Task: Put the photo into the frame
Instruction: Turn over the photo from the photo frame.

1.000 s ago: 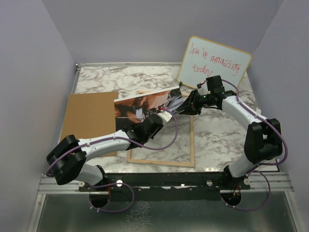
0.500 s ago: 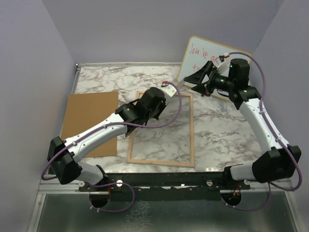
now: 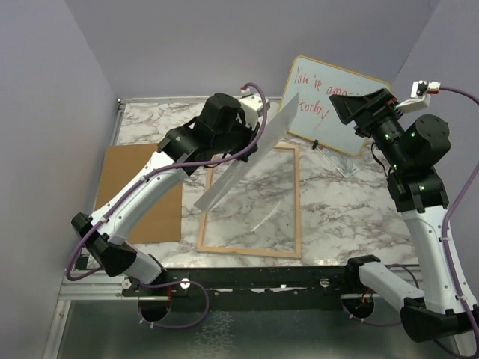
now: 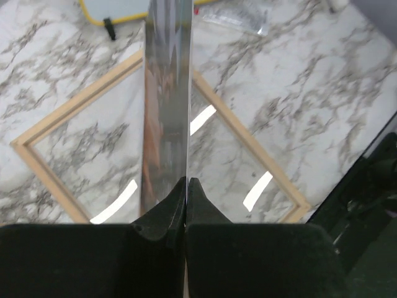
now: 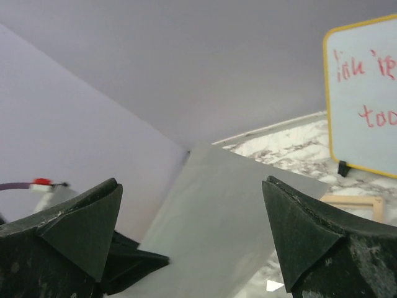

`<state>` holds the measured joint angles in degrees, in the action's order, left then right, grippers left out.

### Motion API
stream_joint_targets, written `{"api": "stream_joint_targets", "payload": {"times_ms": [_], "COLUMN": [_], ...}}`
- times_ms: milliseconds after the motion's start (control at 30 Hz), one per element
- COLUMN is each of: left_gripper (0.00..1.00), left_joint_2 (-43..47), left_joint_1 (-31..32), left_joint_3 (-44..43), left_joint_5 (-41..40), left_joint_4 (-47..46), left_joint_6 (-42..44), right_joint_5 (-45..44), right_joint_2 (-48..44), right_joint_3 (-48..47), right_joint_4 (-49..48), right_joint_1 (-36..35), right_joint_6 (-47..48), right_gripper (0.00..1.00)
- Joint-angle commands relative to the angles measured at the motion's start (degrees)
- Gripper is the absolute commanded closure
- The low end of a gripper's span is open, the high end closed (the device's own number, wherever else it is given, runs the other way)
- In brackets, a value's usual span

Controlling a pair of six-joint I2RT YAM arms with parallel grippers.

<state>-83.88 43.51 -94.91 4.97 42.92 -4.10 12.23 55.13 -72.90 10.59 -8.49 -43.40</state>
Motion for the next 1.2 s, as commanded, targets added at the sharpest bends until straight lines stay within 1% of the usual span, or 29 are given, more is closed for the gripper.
{"api": "stream_joint_targets", "payload": {"times_ms": [0,67,133,233,333,367,467,533,667,800,1000,1033,1167], "left_gripper": [1.0,1.0,1.0,1.0,1.0,1.0,1.0,1.0,1.0,1.0,1.0,1.0,1.0], "left_joint_2": [-3.6,-4.6,-5.2,-5.1,-3.8,-3.1,0.2,1.0,2.9,2.7,4.3,4.9,6.4], "left_joint_1": [-0.2,-0.3,-0.3,-0.8,-2.8,-4.6,-9.4,-13.2,-17.0,-20.6,-22.1,-22.1,-22.1], "left_joint_3": [-10.3,-12.2,-13.1,-10.4,-1.9,1.7,15.1,22.0,28.9,34.0,39.9,41.6,50.9], "left_joint_5": [8.6,9.7,9.0,7.5,5.7,5.3,5.6,7.4,6.2,9.1,8.0,8.2,11.2], "left_joint_4": [4.1,3.9,3.7,1.5,-1.4,-3.0,-12.8,-18.1,-24.2,-28.5,-31.3,-33.3,-48.9], "left_joint_6": [-9.4,-13.5,-17.5,-23.1,-25.9,-26.7,-28.7,-30.4,-32.1,-34.6,-37.1,-38.2,-47.2], "right_joint_5": [-7.8,-9.8,-11.3,-12.0,-14.1,-14.4,-13.9,-12.9,-9.3,-8.9,-8.3,-7.5,-3.7], "right_joint_2": [1.9,2.1,2.4,3.0,4.0,4.3,4.8,5.0,5.9,7.2,9.9,10.6,13.4], "right_joint_3": [2.7,3.2,3.8,5.5,7.2,8.2,11.1,13.2,15.7,19.2,26.5,27.9,32.8], "right_joint_4": [6.4,8.9,11.3,13.8,16.9,18.2,18.8,18.1,17.4,17.2,16.1,15.6,11.6], "right_joint_1": [0.2,0.2,0.2,0.2,0.2,0.2,0.2,0.2,0.2,0.2,0.2,0.1,0.2], "right_joint_6": [-1.0,-2.8,-3.8,-4.7,-5.4,-5.6,-6.1,-6.4,-6.8,-7.1,-6.8,-6.8,-6.7], "right_gripper": [0.0,0.0,0.01,0.02,0.03,0.03,0.04,0.05,0.07,0.08,0.1,0.11,0.16]}}
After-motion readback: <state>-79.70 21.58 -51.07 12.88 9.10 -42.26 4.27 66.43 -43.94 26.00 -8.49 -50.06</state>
